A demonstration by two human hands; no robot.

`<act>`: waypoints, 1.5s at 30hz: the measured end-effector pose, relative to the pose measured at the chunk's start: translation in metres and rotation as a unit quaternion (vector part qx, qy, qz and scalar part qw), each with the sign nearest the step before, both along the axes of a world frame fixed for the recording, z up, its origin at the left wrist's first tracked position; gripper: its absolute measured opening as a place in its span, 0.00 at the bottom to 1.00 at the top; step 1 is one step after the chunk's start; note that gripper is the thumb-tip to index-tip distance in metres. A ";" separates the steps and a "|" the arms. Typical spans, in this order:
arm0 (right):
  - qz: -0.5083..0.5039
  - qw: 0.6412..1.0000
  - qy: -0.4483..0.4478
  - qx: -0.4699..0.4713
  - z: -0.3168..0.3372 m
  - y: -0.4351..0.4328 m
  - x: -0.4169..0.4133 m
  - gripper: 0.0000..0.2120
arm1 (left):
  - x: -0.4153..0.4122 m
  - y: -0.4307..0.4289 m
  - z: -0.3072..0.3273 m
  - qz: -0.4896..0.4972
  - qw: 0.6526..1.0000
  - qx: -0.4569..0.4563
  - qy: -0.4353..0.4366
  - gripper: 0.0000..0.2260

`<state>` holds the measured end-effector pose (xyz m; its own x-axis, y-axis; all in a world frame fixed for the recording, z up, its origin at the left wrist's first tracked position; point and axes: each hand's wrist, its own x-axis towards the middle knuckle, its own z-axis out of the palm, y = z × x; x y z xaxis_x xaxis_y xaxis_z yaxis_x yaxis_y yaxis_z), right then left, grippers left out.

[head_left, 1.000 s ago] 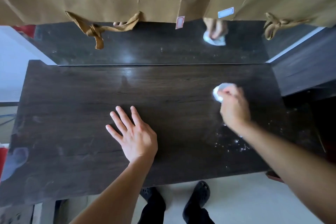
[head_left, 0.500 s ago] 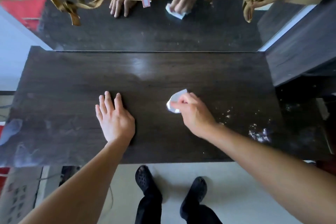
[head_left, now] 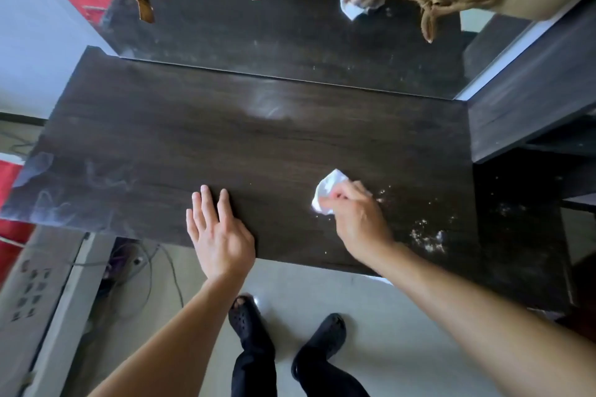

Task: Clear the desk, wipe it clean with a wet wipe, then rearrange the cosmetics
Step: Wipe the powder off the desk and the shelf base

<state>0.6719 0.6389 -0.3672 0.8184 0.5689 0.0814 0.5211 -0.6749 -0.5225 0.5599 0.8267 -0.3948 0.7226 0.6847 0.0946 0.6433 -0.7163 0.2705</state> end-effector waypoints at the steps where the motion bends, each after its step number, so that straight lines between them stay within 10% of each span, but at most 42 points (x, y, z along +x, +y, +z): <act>1: 0.079 0.997 0.013 0.005 0.000 0.000 -0.022 0.12 | 0.000 0.000 0.000 -0.003 1.000 0.003 0.000 0.25; 4: 0.151 0.987 0.050 -0.001 -0.002 -0.020 0.007 0.09 | 0.000 0.000 -0.001 -0.005 1.000 0.003 0.006 0.24; 9: -0.135 0.989 -0.008 -0.055 -0.010 -0.033 0.118 0.13 | -0.001 0.002 -0.005 -0.002 1.000 0.007 0.002 0.23; 17: 0.342 0.936 0.077 -0.023 0.008 -0.022 -0.038 0.14 | -0.003 0.001 -0.007 -0.010 1.000 0.017 -0.008 0.23; 23: 0.099 0.993 0.050 -0.027 0.004 -0.010 0.005 0.17 | -0.005 0.002 -0.007 -0.004 1.000 0.010 0.002 0.22; 28: 0.337 0.939 0.058 -0.045 0.012 -0.024 -0.035 0.17 | -0.003 0.003 -0.007 -0.007 1.000 0.014 -0.004 0.22; 31: 0.167 0.981 -0.073 -0.070 0.006 -0.033 0.046 0.03 | -0.002 0.003 -0.007 -0.006 1.000 0.011 -0.010 0.22; 38: -0.190 0.970 -0.045 -0.142 0.003 -0.101 0.131 0.12 | -0.004 0.002 -0.006 -0.005 1.000 0.010 -0.012 0.22; 45: 0.133 0.989 0.054 -0.046 0.014 -0.072 -0.018 0.12 | -0.004 0.001 -0.006 -0.007 1.000 0.012 -0.020 0.22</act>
<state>0.6536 0.5666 -0.3534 0.6401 0.7660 -0.0597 0.6312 -0.5685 -0.5276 0.5555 0.8276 -0.4004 0.7273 0.6719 0.1401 0.6226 -0.7317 0.2774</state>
